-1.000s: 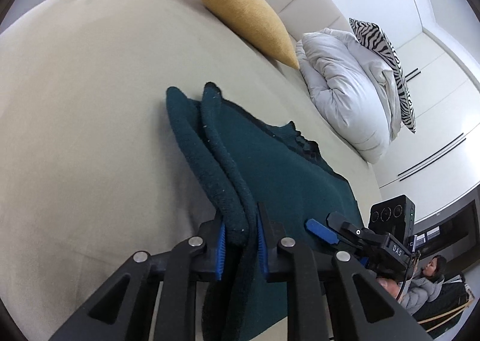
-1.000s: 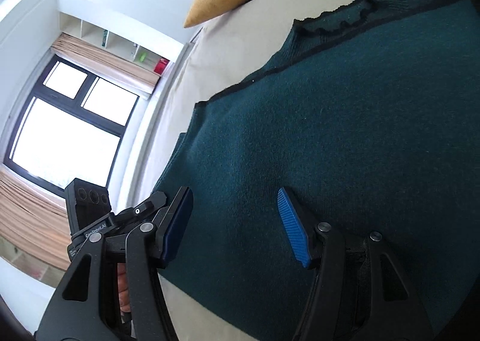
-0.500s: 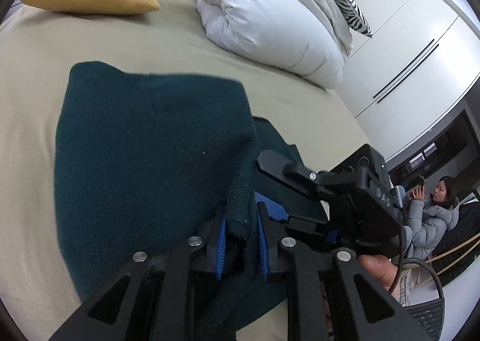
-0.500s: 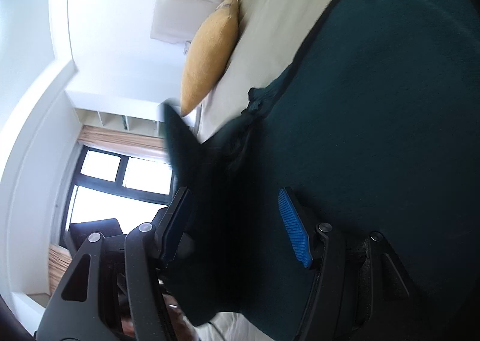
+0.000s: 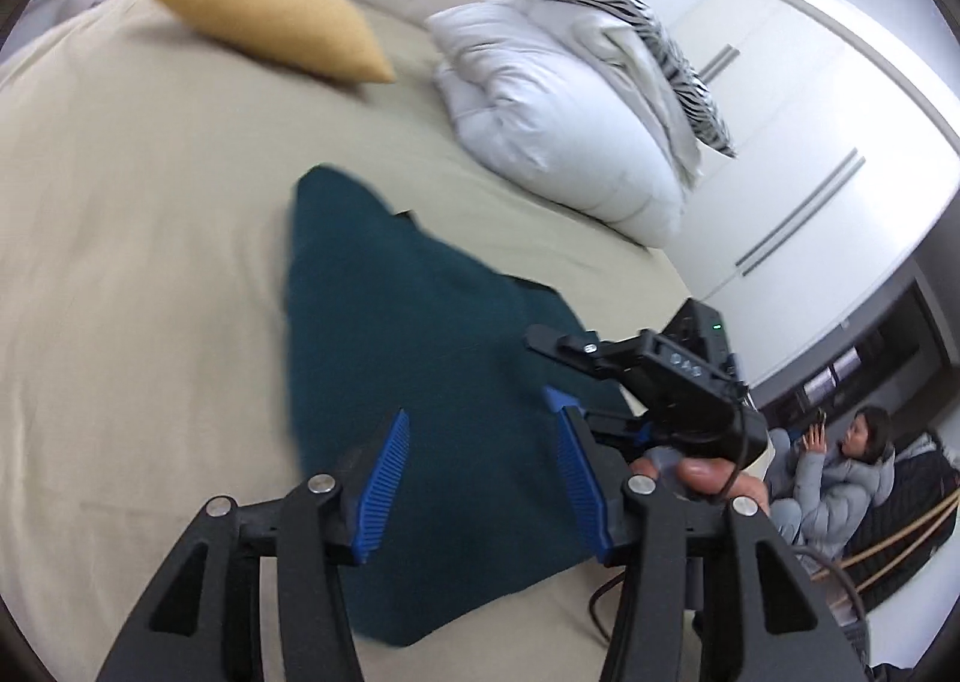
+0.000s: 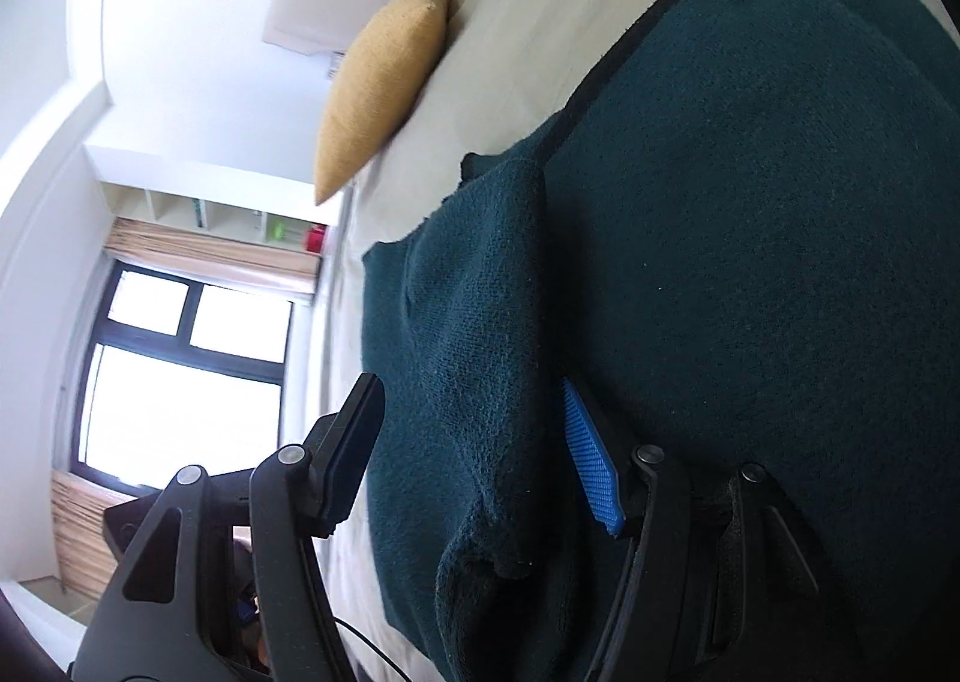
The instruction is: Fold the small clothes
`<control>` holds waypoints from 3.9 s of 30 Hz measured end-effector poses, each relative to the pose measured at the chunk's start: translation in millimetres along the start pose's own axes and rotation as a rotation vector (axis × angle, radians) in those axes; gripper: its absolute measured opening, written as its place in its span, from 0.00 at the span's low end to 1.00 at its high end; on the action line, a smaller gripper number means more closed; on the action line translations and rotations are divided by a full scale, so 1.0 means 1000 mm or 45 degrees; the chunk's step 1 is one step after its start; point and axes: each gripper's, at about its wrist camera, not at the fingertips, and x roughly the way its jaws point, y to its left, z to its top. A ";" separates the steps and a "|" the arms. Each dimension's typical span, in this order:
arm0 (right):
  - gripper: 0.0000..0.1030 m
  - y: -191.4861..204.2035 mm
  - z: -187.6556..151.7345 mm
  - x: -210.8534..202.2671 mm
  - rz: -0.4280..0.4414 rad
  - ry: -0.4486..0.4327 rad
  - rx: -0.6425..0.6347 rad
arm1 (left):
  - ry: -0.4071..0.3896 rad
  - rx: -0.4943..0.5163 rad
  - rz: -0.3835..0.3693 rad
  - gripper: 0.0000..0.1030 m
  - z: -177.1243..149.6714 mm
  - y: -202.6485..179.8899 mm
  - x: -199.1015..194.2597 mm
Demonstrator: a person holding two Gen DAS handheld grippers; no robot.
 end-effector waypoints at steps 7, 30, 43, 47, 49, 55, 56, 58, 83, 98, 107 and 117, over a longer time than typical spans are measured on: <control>0.09 0.026 0.003 0.007 -0.249 0.060 -0.156 | 0.010 -0.001 0.013 0.51 -0.010 0.008 -0.003; 0.06 -0.036 0.057 -0.118 -0.417 -0.069 -0.136 | 0.103 0.326 0.043 0.56 -0.001 -0.088 0.081; 0.64 -0.072 0.044 -0.131 -0.328 -0.212 0.039 | 0.183 0.348 0.089 0.59 -0.020 -0.075 0.109; 0.70 -0.044 0.005 -0.158 -0.347 -0.282 -0.073 | 0.185 0.331 0.075 0.59 -0.022 -0.071 0.108; 0.67 -0.032 -0.015 -0.161 -0.354 -0.270 -0.136 | 0.184 0.324 0.079 0.59 -0.022 -0.071 0.108; 0.27 -0.028 -0.055 -0.139 -0.431 -0.145 -0.189 | 0.194 0.287 0.078 0.59 -0.022 -0.068 0.105; 0.25 -0.028 -0.058 -0.134 -0.450 -0.130 -0.209 | 0.196 0.285 0.079 0.59 -0.022 -0.067 0.105; 0.12 -0.029 -0.060 -0.125 -0.487 -0.115 -0.231 | 0.198 0.280 0.079 0.59 -0.023 -0.067 0.105; 0.37 -0.047 -0.037 -0.156 -0.665 -0.147 -0.166 | 0.083 0.520 0.250 0.63 -0.019 -0.093 0.080; 0.36 -0.007 0.097 -0.040 -0.323 -0.027 -0.224 | 0.155 0.571 0.511 0.70 0.062 -0.056 0.190; 0.00 -0.076 0.136 -0.051 -0.210 -0.214 0.017 | 0.185 0.610 0.548 0.76 0.062 -0.058 0.204; 0.35 -0.017 0.055 -0.104 -0.227 -0.329 -0.184 | 0.160 0.629 0.566 0.76 0.054 -0.057 0.199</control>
